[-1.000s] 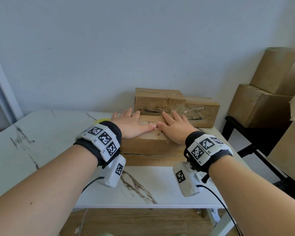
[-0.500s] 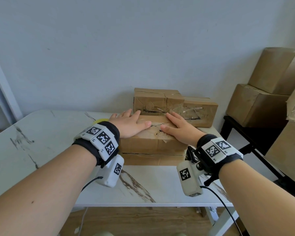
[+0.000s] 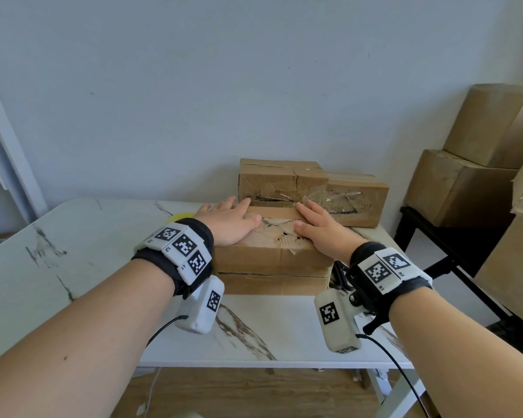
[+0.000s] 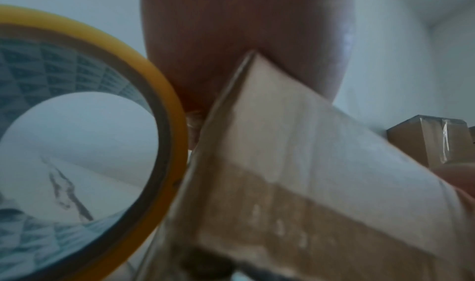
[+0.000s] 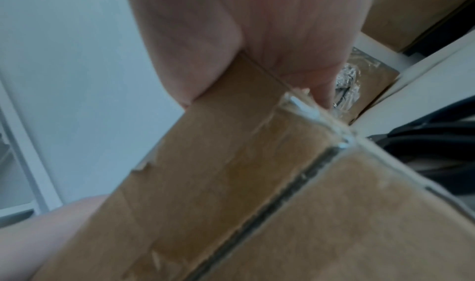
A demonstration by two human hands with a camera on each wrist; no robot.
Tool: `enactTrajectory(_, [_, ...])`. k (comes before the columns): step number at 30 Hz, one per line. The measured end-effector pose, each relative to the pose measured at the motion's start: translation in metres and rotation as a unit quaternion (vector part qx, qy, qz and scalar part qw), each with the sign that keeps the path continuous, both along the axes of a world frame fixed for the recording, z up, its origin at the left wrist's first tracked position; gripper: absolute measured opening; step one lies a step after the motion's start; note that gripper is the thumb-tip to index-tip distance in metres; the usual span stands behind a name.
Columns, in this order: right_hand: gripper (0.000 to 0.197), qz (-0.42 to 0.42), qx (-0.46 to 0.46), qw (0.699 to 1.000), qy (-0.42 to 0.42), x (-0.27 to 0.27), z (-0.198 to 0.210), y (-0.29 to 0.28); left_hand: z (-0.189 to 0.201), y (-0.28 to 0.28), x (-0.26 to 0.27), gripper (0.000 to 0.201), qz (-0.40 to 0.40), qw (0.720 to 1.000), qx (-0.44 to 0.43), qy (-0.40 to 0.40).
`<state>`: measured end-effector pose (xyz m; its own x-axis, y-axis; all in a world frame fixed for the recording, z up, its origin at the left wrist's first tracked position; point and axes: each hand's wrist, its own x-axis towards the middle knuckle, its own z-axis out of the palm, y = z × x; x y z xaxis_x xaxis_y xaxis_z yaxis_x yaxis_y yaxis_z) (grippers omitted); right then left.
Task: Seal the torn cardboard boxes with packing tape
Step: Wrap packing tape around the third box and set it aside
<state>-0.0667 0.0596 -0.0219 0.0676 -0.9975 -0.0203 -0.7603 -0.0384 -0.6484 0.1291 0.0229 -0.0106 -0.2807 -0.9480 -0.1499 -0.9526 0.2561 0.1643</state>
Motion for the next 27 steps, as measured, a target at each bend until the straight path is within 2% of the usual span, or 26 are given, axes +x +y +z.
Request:
enactTrajectory(3, [0.049, -0.021, 0.002, 1.000, -0.006, 0.000, 0.001, -0.002, -0.003, -0.003, 0.001, 0.055, -0.002, 1.000, -0.006, 0.022])
enactTrajectory(6, [0.046, -0.068, -0.011, 0.993, 0.098, 0.010, 0.004, -0.007, -0.004, -0.004, 0.002, 0.053, 0.004, 1.000, -0.007, 0.029])
enactTrajectory(8, [0.052, -0.101, -0.018, 0.985, 0.136, 0.021, 0.005, -0.010, -0.004, -0.004, 0.001, 0.055, 0.006, 1.000, -0.009, 0.019])
enactTrajectory(10, [0.054, -0.123, -0.023, 0.981, 0.146, 0.028, 0.004, -0.013, -0.005, -0.004, 0.000, 0.058, 0.006, 1.000, -0.016, 0.012])
enactTrajectory(13, [0.041, -0.126, -0.010, 0.982, 0.137, 0.029, 0.002, -0.018, -0.007, -0.006, -0.002, 0.058, 0.013, 0.999, -0.024, 0.023])
enactTrajectory(15, [0.042, -0.121, 0.000, 0.981, 0.149, 0.027, 0.002, -0.021, -0.007, -0.007, -0.004, 0.056, 0.021, 0.999, -0.025, 0.036])
enactTrajectory(18, [0.050, -0.106, 0.021, 0.978, 0.176, 0.026, 0.002, -0.021, -0.008, -0.006, -0.005, 0.051, 0.024, 0.998, -0.031, 0.058])
enactTrajectory(21, [0.077, -0.091, 0.027, 0.968, 0.234, 0.027, 0.003, -0.015, -0.007, -0.004, -0.004, 0.050, 0.020, 0.997, -0.029, 0.062])
enactTrajectory(23, [0.083, -0.086, 0.027, 0.964, 0.250, 0.027, 0.004, -0.014, -0.003, -0.002, -0.004, 0.050, 0.004, 0.998, -0.019, 0.059])
enactTrajectory(27, [0.058, -0.078, 0.029, 0.968, 0.236, 0.027, 0.006, -0.014, 0.009, 0.001, 0.011, 0.048, -0.022, 0.998, -0.006, 0.059])
